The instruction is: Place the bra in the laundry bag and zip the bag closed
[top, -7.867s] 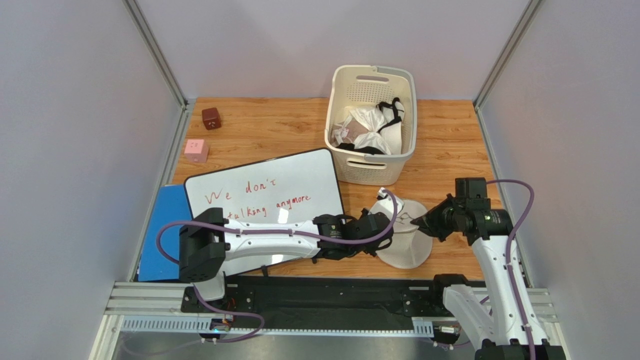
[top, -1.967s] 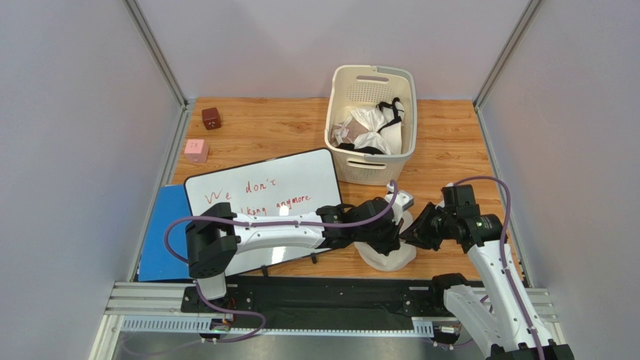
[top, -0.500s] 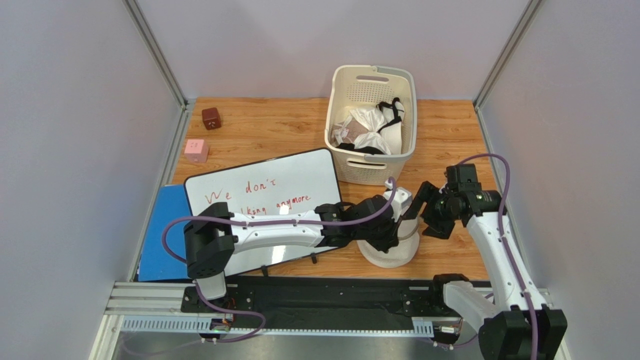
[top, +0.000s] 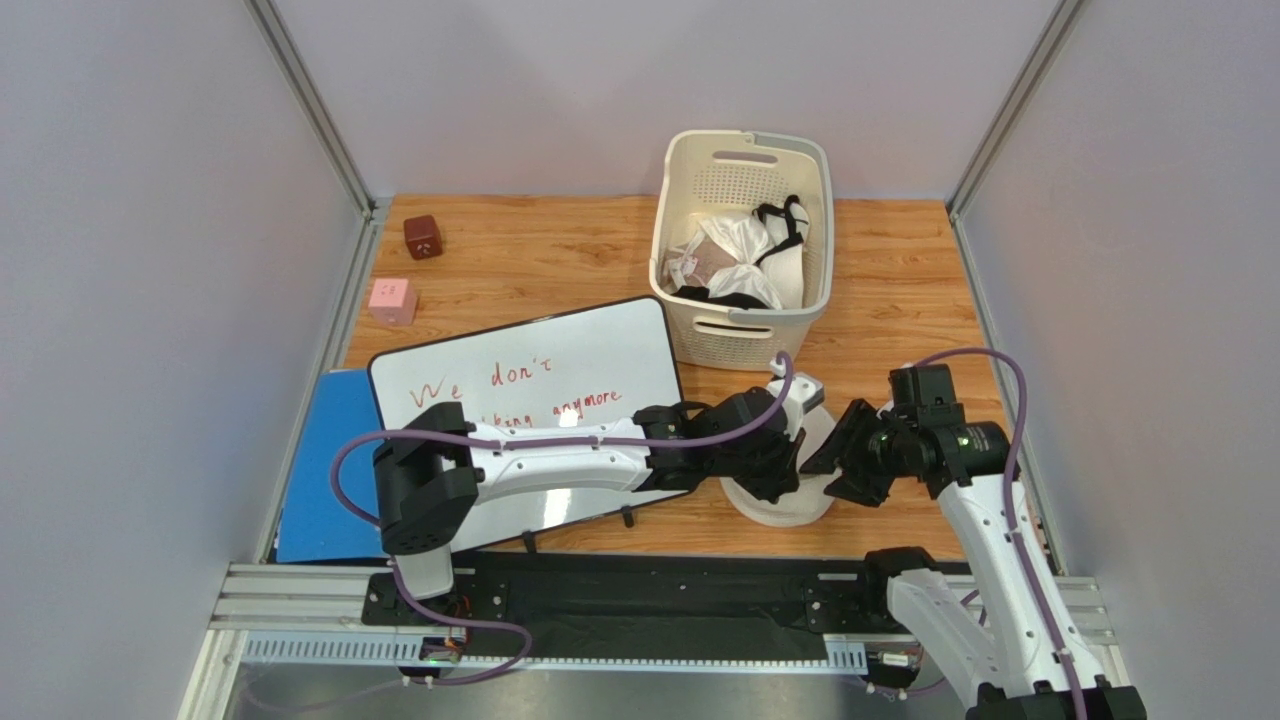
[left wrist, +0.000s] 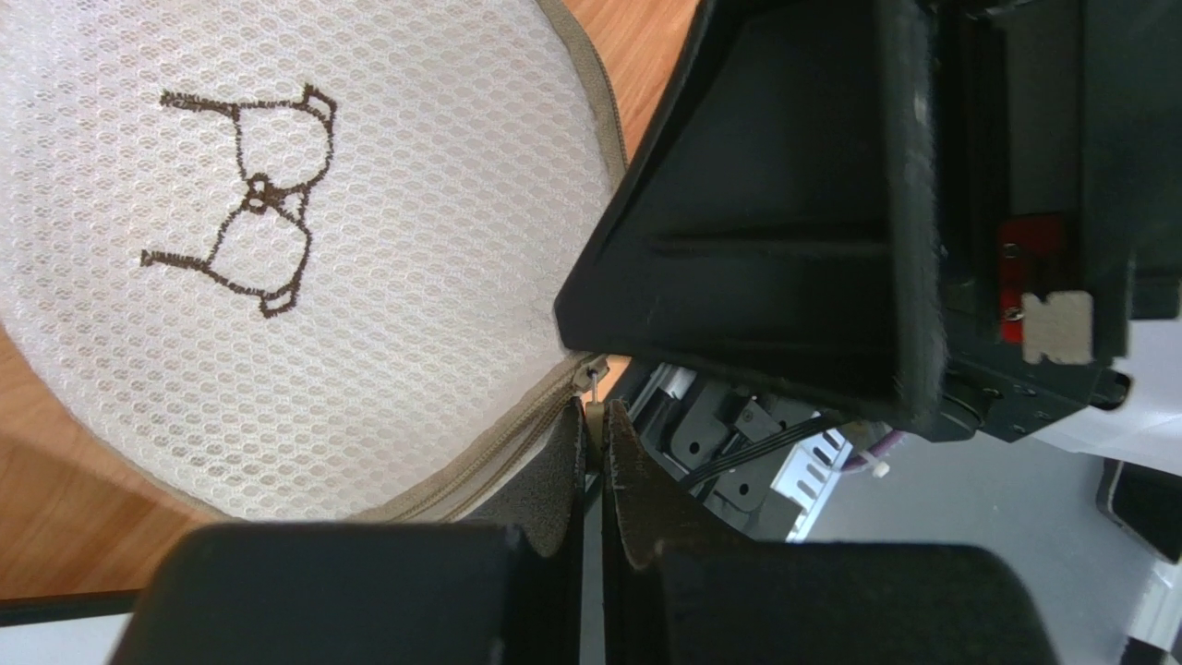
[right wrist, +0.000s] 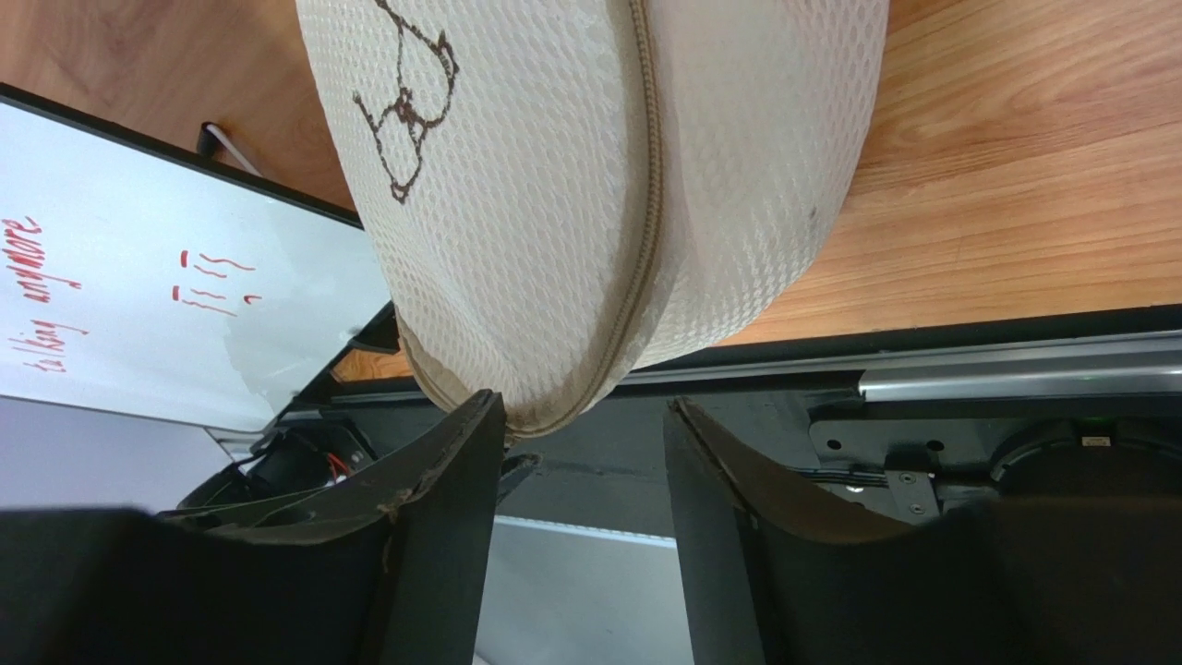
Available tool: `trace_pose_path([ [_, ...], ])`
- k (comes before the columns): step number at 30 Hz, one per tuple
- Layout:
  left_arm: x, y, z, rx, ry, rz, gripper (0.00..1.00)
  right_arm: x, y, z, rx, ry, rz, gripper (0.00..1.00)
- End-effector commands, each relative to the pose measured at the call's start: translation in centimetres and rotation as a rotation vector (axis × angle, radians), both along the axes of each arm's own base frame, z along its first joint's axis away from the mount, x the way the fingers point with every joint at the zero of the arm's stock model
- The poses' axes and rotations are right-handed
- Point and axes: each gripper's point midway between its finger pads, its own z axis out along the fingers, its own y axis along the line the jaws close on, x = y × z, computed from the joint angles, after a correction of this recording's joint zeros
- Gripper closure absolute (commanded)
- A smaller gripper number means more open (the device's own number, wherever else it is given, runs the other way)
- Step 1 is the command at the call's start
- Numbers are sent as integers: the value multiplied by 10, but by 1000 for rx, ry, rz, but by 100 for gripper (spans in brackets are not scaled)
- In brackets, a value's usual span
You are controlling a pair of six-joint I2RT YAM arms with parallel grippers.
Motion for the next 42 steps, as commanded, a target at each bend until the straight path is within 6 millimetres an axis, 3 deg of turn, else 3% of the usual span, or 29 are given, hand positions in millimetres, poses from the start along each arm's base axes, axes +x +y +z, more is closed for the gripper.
trace_pose_path([
  [1, -5, -15, 34, -102, 2, -23, 100, 17, 7, 4, 43, -33, -33, 63],
  [2, -6, -15, 33, -102, 3, -28, 100, 18, 6, 1, 37, -27, -36, 73],
  [7, -3, -6, 26, -74, -11, -7, 100, 26, -6, 0, -42, -43, -47, 99],
  [11, 10, 22, -1, 19, -19, 70, 100, 27, -20, 2, -118, -48, -51, 100],
  [13, 17, 38, -5, 37, -27, 115, 100, 30, -28, 4, -129, -58, -70, 100],
  [14, 20, 53, -20, 72, -16, 140, 100, 30, -30, 5, -131, -63, -66, 100],
  [17, 27, 79, -28, 110, -34, 178, 100, 33, -33, 9, -126, -72, -68, 100],
  [18, 26, 81, -22, 100, -50, 173, 100, 33, -32, 9, -124, -72, -66, 100],
  [22, 14, 67, -4, 50, -52, 73, 100, 38, -29, 7, -111, -85, -46, 100],
  [23, 8, 53, 10, 18, -66, 44, 100, 40, -29, 6, -112, -81, -41, 100],
  [25, -1, 36, 12, 10, -64, -10, 100, 44, -25, 8, -95, -92, -12, 100],
  [26, -5, 20, 27, -32, -72, -26, 100, 49, -24, 8, -88, -99, -1, 99],
  [27, -13, 7, 25, -52, -42, -72, 100, 52, -22, 9, -84, -110, 13, 97],
  [28, -15, -5, 37, -92, -29, -81, 100, 55, -18, 12, -61, -122, 29, 94],
  [30, -19, -21, 38, -120, -6, -101, 100, 62, -13, 13, -47, -118, 56, 85],
  [31, -15, -28, 46, -139, -7, -86, 100, 65, -8, 19, -30, -119, 71, 73],
  [33, -6, -29, 41, -113, -21, -41, 100, 60, -4, 22, -22, -101, 92, 59],
  [34, -2, -29, 44, -110, -31, -30, 100, 58, -7, 23, -37, -104, 80, 54],
  [35, 2, -27, 41, -92, -32, -17, 100, 52, -10, 22, -55, -89, 69, 41],
  [38, 7, -23, 36, -76, -38, -1, 100, 36, -25, 19, -125, -93, 15, 23],
  [42, 6, -19, 29, -62, -26, 4, 100, 17, -34, 18, -168, -72, -15, 20],
])
